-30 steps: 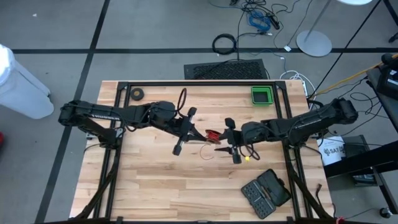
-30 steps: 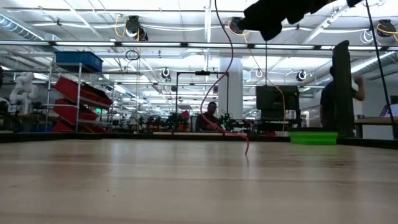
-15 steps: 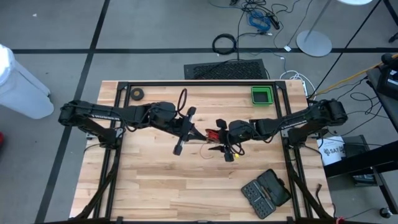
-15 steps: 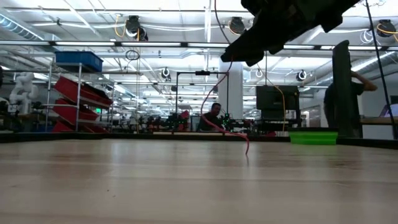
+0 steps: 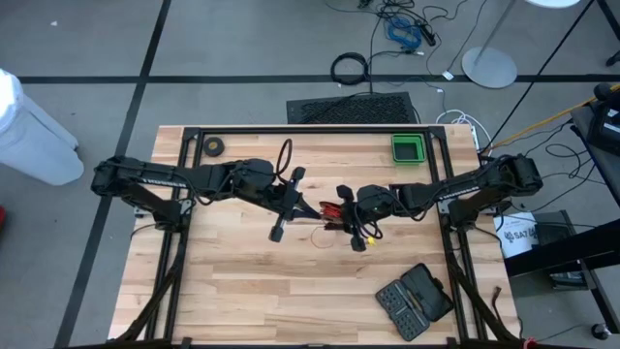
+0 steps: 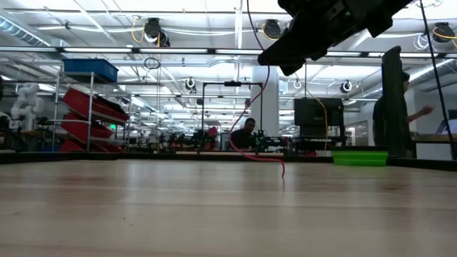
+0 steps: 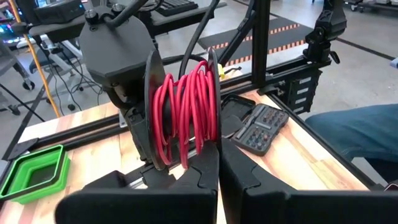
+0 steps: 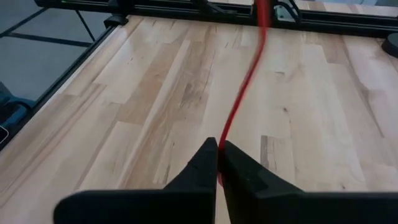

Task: Coil cords
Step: Coil the red wire into the spool

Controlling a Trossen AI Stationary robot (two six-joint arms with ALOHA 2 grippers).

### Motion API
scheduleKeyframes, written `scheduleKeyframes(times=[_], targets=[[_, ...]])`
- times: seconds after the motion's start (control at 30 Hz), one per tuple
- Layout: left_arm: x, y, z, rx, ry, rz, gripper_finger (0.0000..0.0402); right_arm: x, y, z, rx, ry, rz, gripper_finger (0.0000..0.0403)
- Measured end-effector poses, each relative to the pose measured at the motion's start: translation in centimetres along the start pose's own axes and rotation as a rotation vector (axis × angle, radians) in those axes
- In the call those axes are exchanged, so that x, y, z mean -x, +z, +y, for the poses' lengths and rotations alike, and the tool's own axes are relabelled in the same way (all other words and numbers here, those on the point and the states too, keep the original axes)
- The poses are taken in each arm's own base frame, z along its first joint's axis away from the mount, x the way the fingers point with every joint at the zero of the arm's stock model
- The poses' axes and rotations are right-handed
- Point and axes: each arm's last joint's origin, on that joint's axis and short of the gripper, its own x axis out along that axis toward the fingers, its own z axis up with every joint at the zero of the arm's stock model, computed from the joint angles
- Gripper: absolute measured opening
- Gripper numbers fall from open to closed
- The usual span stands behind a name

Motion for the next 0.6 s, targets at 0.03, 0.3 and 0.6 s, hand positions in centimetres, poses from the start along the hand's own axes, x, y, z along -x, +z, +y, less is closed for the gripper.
scheduleKeyframes(times=[0.03,0.3,0.6], targets=[[0.0,0.0,0.0,0.000,0.000,0.000,0.0002,0.0,0.0,0.0,0.001,0.000,0.001,0.0005],[0.1,-0.7,-0.2,0.019,-0.019,0.075,0.0002,1.1,-0.2,0.1,-0.002,0.001,0.062,0.0001],[0.2,-1.5,-0.4,0.040,-0.039,0.158,0.0002,4.5,0.8,0.5,-0.013,-0.009,0.056,0.0001]])
